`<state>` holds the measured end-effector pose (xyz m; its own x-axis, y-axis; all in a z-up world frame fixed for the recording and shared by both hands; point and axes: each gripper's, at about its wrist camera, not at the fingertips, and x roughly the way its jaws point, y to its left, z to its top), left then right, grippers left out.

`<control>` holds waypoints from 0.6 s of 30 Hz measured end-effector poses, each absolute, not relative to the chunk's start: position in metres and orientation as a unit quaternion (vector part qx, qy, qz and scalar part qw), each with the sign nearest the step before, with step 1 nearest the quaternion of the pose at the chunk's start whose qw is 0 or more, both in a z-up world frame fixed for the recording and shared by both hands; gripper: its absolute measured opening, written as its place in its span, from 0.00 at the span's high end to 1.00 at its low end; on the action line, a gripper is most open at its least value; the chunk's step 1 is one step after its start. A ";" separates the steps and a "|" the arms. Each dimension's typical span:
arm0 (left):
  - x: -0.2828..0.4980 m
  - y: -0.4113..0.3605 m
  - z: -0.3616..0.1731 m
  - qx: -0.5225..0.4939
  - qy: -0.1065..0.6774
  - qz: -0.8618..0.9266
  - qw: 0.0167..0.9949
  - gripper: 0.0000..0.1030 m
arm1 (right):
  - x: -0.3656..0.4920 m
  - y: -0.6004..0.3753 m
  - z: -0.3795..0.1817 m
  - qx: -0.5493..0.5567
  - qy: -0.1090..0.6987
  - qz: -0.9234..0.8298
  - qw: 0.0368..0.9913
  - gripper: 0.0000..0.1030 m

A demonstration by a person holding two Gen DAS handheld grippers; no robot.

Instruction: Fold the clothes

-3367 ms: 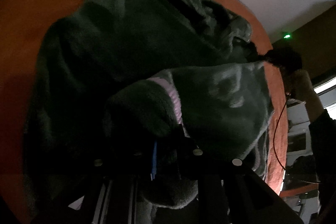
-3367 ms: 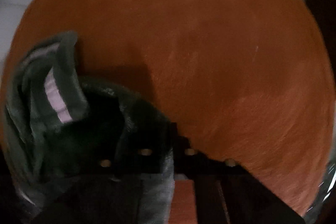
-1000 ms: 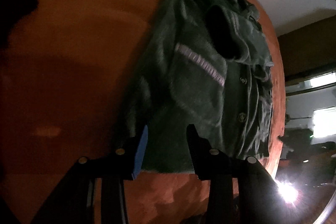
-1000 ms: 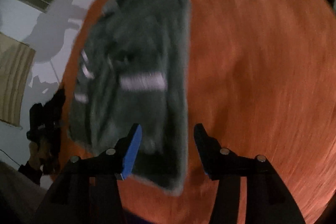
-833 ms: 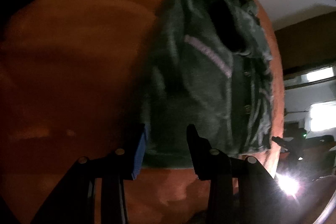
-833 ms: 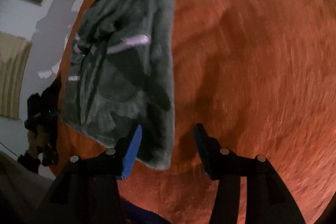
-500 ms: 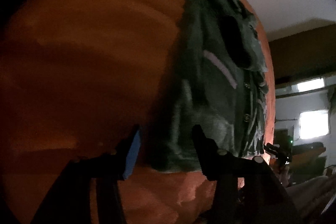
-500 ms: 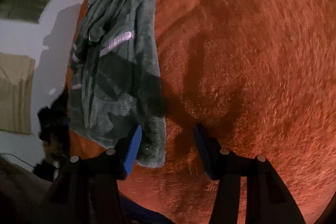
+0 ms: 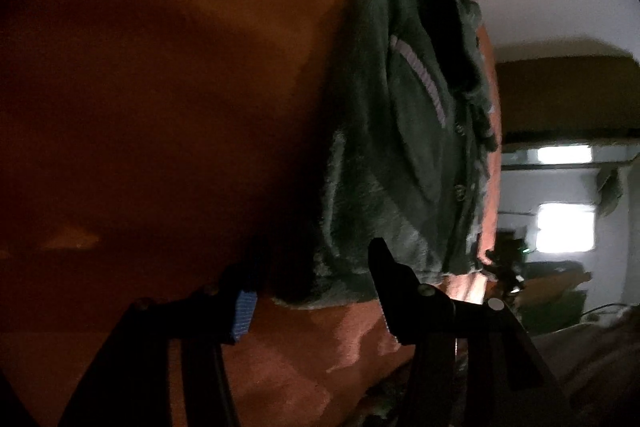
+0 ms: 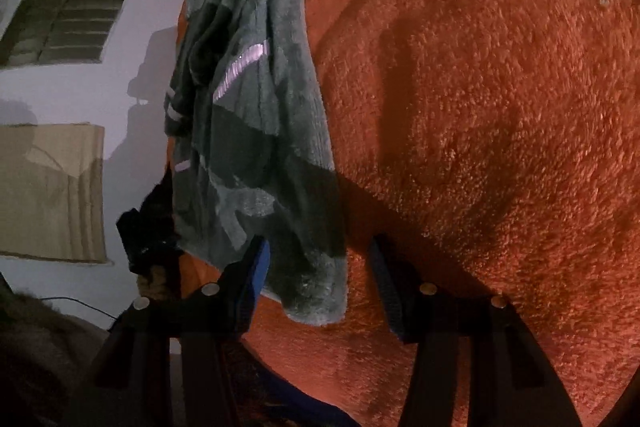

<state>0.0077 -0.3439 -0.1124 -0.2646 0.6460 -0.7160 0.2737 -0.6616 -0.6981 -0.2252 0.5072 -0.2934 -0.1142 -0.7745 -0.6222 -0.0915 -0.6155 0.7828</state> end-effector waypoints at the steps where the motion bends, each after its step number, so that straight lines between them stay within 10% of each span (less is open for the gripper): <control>1: 0.009 -0.345 -0.113 -0.586 -0.401 0.690 0.141 0.48 | -0.225 0.509 -0.294 0.611 -0.362 -0.654 0.262 0.48; 8: 0.003 -0.323 -0.111 -0.576 -0.408 0.688 0.170 0.54 | -0.224 0.511 -0.298 0.585 -0.439 -0.616 0.293 0.47; 11: 0.001 -0.314 -0.109 -0.567 -0.409 0.692 0.180 0.85 | -0.225 0.500 -0.302 0.592 -0.439 -0.602 0.308 0.47; 16: -0.001 -0.304 -0.108 -0.577 -0.393 0.697 0.166 0.83 | -0.226 0.494 -0.303 0.603 -0.422 -0.602 0.311 0.66; 18: -0.003 -0.307 -0.117 -0.598 -0.412 0.671 0.151 0.65 | -0.226 0.496 -0.304 0.610 -0.411 -0.604 0.306 0.66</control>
<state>-0.0026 -0.3075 -0.1168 -0.2394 0.6955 -0.6775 0.2904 -0.6145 -0.7335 -0.2261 0.4965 -0.3036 -0.0675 -0.8719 -0.4850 -0.1323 -0.4740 0.8705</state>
